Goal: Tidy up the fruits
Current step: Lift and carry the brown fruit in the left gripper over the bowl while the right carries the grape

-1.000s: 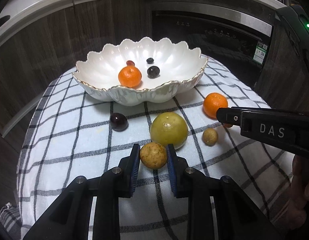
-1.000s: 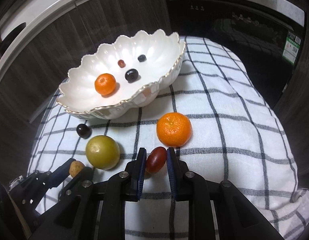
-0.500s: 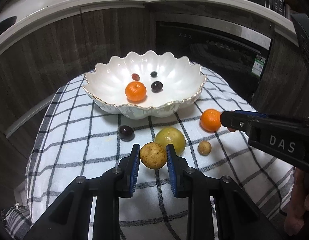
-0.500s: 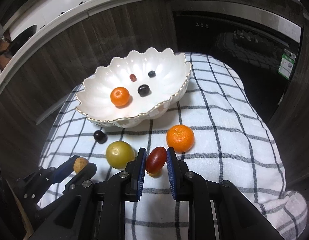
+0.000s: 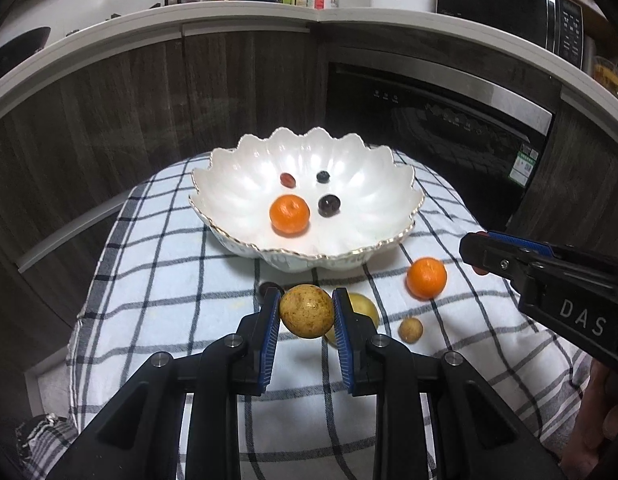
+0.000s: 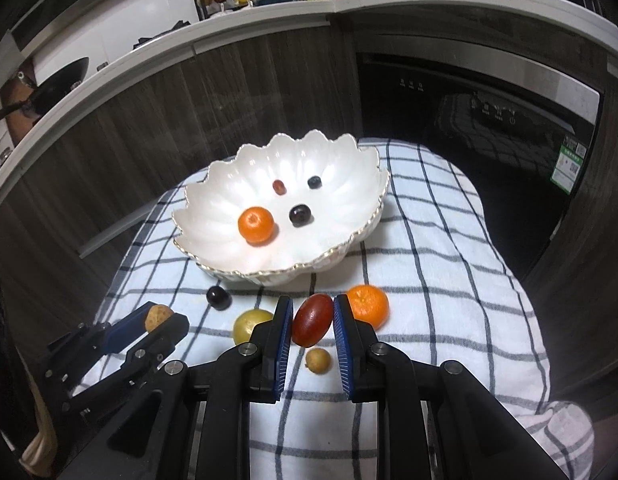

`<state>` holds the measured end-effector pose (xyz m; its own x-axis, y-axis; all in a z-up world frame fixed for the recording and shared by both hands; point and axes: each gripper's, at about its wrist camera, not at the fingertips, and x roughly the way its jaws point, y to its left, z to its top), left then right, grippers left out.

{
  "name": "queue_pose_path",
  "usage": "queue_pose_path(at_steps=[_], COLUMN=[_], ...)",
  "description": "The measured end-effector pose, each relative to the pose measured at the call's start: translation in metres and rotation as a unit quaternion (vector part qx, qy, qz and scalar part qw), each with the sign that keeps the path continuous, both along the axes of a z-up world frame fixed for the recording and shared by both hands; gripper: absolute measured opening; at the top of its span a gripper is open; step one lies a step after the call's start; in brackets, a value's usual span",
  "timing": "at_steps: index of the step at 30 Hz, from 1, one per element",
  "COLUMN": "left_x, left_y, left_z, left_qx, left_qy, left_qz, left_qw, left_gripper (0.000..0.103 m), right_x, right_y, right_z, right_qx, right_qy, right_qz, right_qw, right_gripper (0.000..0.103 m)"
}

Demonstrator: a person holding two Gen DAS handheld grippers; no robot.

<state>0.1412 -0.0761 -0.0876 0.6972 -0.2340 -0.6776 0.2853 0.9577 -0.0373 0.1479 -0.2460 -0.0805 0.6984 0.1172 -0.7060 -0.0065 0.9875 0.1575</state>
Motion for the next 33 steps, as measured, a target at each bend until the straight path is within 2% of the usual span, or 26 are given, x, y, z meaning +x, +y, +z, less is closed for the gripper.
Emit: queue_pose_path(at_steps=[20,33], left_x=[0.031,0.063], left_y=[0.01,0.014], left_z=[0.048,0.063], left_qx=[-0.008,-0.006], left_qy=[-0.038,-0.045], left_qz=[0.011,0.011], left_qw=[0.9992,0.9989], left_gripper=[0.027,0.027], right_x=[0.015,0.04], right_y=[0.009,0.017], right_z=[0.046,0.065], right_qx=[-0.012,-0.035], right_qy=[-0.055,-0.085], right_qz=[0.014,0.022], right_qw=[0.998,0.996], right_gripper=[0.022,0.022])
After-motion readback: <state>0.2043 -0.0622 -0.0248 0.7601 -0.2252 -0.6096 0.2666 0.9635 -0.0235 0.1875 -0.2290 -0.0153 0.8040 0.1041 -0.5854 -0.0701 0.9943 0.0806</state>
